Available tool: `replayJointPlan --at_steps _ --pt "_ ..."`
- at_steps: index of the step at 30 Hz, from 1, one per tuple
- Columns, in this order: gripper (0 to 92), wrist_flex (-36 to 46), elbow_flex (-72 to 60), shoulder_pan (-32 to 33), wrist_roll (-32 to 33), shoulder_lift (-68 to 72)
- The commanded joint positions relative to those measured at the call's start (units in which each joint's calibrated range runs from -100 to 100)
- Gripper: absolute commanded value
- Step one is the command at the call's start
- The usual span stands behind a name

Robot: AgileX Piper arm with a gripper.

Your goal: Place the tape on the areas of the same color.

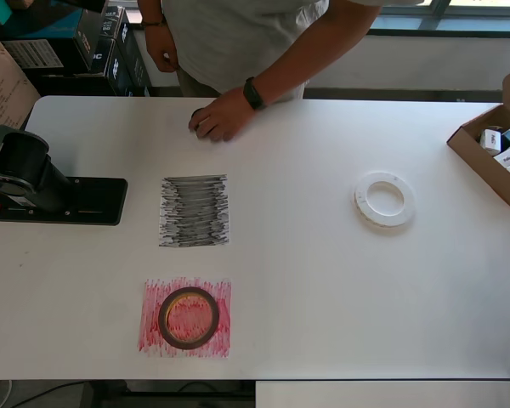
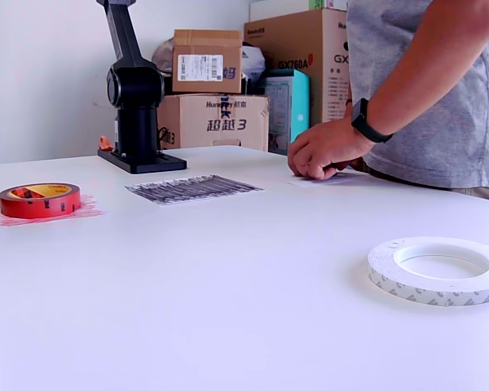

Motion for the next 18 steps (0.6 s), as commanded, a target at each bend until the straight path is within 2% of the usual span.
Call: replayJointPlan --at_steps 1,6,18 --pt "0.0 5.38 -0.07 0.57 6.28 0.17" --pt "0.0 5.46 -0.07 1.04 9.22 0.17" --pt "0.0 5.46 4.02 0.88 9.31 -0.68"
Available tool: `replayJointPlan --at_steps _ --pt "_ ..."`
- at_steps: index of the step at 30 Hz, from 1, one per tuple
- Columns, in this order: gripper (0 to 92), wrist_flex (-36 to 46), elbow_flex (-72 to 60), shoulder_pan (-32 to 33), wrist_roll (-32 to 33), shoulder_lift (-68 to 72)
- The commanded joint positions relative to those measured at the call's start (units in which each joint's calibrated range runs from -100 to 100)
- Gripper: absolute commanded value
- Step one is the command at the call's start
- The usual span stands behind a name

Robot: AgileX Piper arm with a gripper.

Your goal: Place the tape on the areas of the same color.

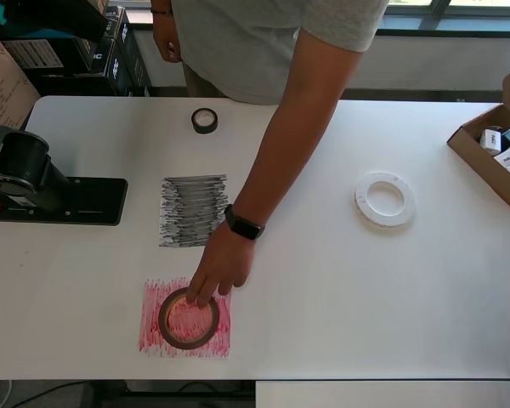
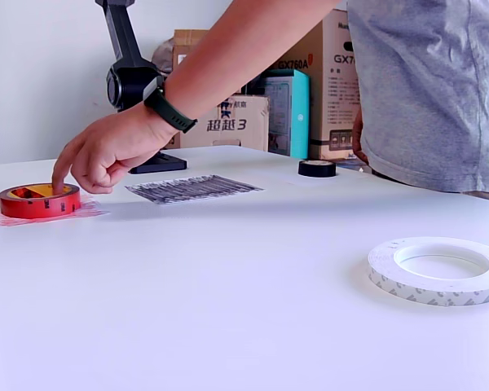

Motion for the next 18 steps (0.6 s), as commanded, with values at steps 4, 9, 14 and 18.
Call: replayJointPlan --at_steps 4,9,14,18 --pt "0.0 -0.59 0.90 0.07 0.03 0.50" --pt "0.0 -0.50 1.17 -0.01 -0.22 0.50" --pt "0.0 -0.50 1.17 -0.01 -0.38 0.50" --pt "0.0 -0.50 1.17 0.07 -0.38 0.50"
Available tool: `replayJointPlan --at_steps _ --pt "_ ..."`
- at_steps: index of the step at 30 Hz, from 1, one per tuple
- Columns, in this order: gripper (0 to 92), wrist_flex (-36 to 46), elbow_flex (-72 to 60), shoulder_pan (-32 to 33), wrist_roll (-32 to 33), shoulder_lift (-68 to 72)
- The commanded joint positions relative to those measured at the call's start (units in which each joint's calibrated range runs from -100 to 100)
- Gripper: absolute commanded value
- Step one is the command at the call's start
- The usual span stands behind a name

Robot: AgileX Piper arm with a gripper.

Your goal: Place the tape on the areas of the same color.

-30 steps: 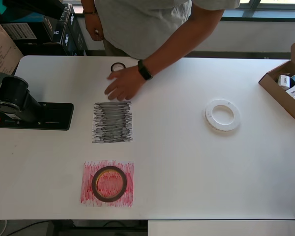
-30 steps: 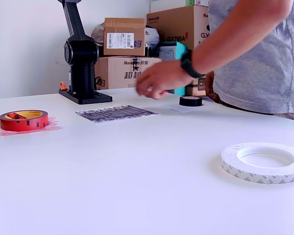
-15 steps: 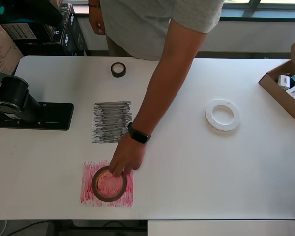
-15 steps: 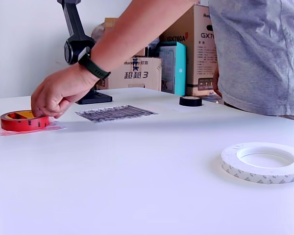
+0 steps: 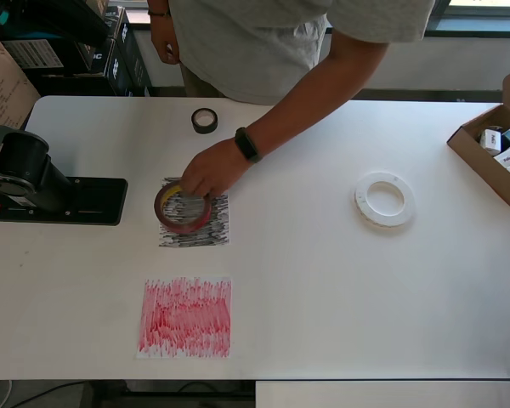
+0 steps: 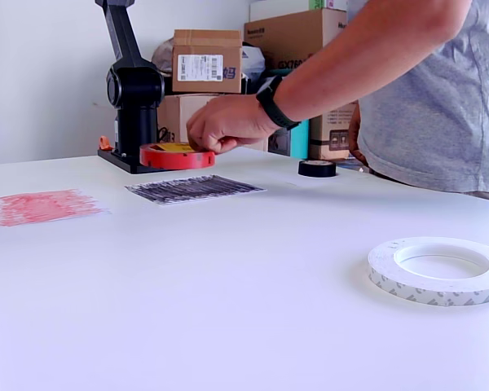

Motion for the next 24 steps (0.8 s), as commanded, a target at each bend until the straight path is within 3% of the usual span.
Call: replayJointPlan --at_steps 1,17,24 --pt "0.0 -0.36 0.35 0.07 -0.50 0.50" --pt "0.0 -0.36 0.54 -0.48 -0.01 0.96" --pt "0.0 -0.44 7.17 -0.56 0.07 1.43"
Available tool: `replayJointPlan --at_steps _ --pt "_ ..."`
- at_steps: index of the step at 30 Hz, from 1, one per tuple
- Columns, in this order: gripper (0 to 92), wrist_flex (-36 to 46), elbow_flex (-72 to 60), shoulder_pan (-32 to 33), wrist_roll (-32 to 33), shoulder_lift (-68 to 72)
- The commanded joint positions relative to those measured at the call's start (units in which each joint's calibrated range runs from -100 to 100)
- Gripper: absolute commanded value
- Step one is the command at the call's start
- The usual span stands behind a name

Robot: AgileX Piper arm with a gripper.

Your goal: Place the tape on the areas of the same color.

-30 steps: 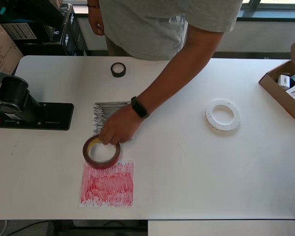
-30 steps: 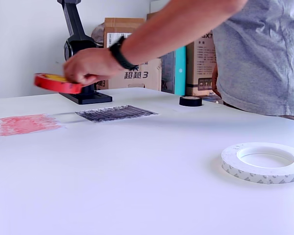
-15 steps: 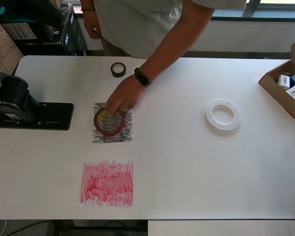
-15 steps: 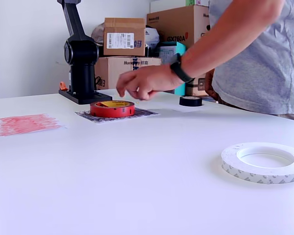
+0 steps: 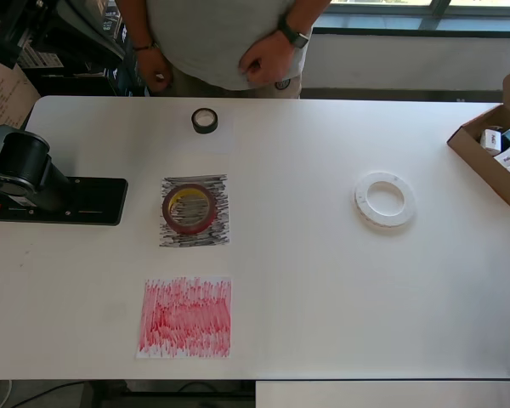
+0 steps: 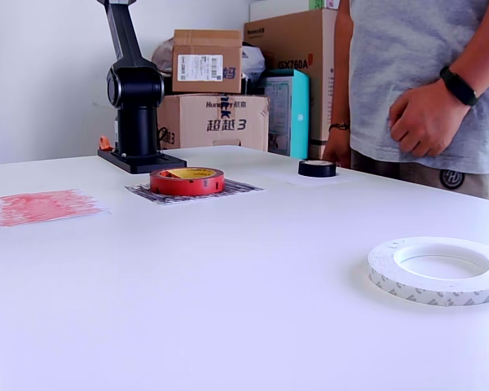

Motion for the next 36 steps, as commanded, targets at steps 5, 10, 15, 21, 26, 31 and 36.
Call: replayJointPlan --at_steps 5,10,15,21,26,31,36 --pt "0.0 -1.12 5.56 1.03 0.24 3.03" --pt "0.0 -8.16 3.20 1.35 0.16 13.04" --pt "0.0 -13.93 -1.89 1.74 -0.41 23.79" --pt "0.0 -23.27 -2.62 3.08 0.24 34.27" --pt "0.0 -26.58 -2.26 4.50 0.32 39.51" --pt "0.0 -30.31 -2.35 4.66 0.40 42.22" --pt "0.0 -30.65 -2.17 5.21 -0.50 42.78"
